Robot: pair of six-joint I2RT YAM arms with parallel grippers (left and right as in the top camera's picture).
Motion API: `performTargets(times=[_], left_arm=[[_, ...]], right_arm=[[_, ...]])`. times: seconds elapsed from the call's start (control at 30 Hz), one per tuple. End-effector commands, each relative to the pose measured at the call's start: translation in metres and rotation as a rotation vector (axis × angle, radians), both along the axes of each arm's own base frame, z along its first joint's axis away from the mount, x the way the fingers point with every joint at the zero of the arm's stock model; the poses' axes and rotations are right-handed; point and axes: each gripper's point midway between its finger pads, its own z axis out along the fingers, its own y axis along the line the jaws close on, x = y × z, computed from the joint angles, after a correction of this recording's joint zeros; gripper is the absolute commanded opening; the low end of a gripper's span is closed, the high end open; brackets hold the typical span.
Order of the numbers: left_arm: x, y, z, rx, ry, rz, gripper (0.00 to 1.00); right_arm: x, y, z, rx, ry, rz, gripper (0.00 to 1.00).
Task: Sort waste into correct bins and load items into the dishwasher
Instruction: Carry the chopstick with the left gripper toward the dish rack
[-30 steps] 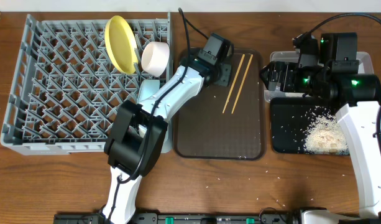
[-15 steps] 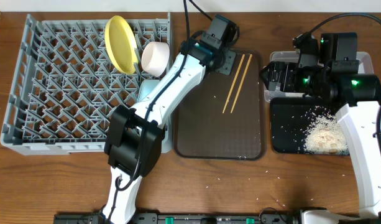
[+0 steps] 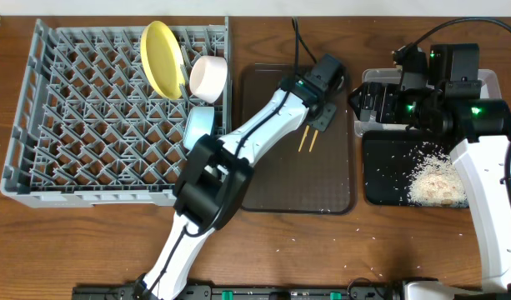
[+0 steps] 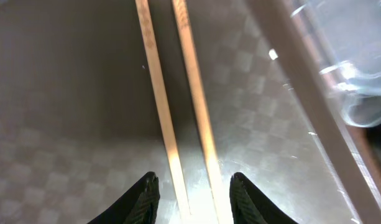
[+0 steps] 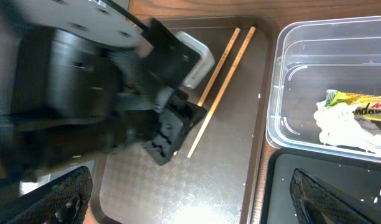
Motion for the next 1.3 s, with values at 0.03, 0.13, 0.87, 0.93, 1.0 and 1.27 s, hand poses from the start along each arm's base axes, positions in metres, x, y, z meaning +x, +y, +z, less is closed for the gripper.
performTargets(times=[0.03, 0.13, 0.87, 0.93, 1.0, 1.27], left_arm=[[0.015, 0.013, -0.013, 0.039, -0.017, 0.022, 0.39], [0.017, 0.012, -0.021, 0.041, -0.015, 0.025, 0.39], [0.014, 0.011, -0.035, 0.046, -0.009, 0.019, 0.43], [0.014, 0.010, -0.036, 0.046, -0.008, 0.019, 0.43], [0.013, 0.010, -0.036, 0.047, -0.008, 0.017, 0.43], [0.007, 0.007, -0.050, 0.063, 0.012, 0.006, 0.43]], right_arm=[[0.000, 0.004, 0.001, 0.004, -0.002, 0.013, 0.99], [0.000, 0.004, 0.001, 0.004, -0.002, 0.013, 0.99], [0.000, 0.004, 0.001, 0.004, -0.002, 0.013, 0.99], [0.000, 0.004, 0.001, 0.004, -0.002, 0.013, 0.99], [0.000, 0.004, 0.001, 0.004, -0.002, 0.013, 0.99], [0.000, 0.004, 0.001, 0.004, -0.002, 0.013, 0.99]])
